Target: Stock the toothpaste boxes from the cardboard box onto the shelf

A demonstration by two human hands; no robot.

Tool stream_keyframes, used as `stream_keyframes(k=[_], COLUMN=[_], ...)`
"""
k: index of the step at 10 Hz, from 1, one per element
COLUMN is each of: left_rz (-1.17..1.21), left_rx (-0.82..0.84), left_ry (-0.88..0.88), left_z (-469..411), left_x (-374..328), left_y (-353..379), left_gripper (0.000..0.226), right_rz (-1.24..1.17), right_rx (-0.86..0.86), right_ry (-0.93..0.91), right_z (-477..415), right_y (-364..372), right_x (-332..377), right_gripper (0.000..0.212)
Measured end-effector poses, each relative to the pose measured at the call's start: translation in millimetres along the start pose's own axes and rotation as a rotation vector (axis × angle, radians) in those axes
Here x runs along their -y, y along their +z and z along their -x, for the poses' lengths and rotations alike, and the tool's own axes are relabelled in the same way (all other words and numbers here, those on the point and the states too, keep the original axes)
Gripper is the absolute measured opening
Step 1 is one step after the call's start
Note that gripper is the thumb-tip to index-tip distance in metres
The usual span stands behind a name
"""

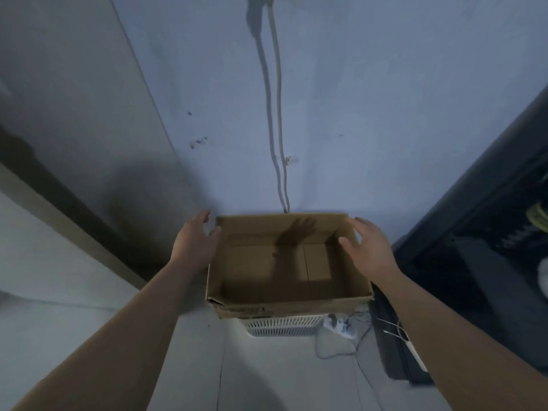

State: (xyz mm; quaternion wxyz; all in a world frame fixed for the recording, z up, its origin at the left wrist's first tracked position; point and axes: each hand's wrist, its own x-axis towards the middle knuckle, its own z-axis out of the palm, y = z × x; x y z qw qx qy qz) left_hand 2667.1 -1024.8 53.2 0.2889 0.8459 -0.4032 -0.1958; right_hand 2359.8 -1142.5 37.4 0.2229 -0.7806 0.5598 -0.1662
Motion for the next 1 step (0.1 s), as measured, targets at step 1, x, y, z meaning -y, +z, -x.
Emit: stream_keyframes(k=[1], left_rz=[0.041], left_rx=[-0.040], left_ry=[0.059], left_z=[19.8], left_x=[-27.5], left_y=[-23.5], left_gripper=[0.054], right_rz=[-0.059], right_rx=[-0.015], right_ry=[-0.029], right_z=[14.1], right_y=[-24.6], right_x=[18.3], right_gripper=[0.051])
